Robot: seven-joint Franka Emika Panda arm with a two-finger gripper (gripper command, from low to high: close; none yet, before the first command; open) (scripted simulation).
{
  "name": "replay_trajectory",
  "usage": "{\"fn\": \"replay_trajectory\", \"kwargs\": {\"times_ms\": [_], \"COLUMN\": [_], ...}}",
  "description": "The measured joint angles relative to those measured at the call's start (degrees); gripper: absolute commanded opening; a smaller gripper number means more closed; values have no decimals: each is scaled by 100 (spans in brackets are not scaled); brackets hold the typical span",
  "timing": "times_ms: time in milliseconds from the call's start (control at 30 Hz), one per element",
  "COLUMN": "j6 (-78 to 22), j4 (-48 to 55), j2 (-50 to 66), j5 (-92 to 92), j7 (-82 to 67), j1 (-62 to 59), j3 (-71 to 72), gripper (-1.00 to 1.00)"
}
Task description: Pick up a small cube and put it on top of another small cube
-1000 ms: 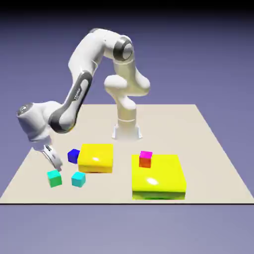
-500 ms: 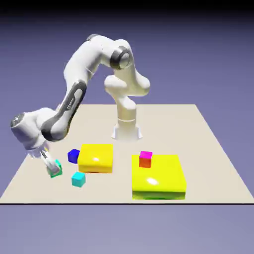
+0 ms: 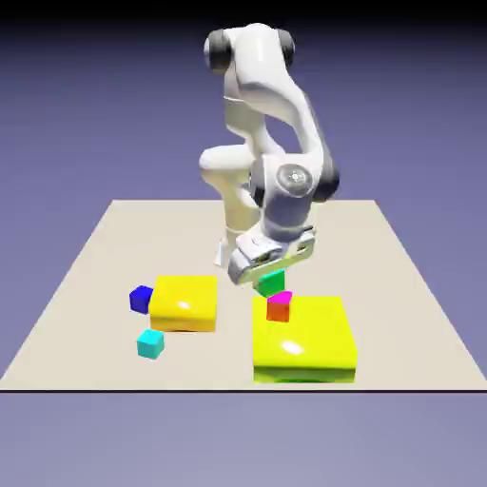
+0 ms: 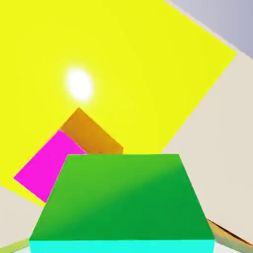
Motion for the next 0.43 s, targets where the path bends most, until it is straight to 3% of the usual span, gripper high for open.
{"fn": "replay_trajectory", "kwargs": {"times_ms": [67,200,233,300,433], "j6": [-4,991,1066,1068,73], "j4": [-38,-587,-628,-628,-79], "j2": [-54,394,428,428,-21], "j5": [-52,-243,-257,-277,-83], "j7": [-38,100,110,121,-21], "j1": [-51,-133,-170,-270,-65], "j3": [43,-51,-60,-48,37], "gripper": [-100,-100,100,100,100]}}
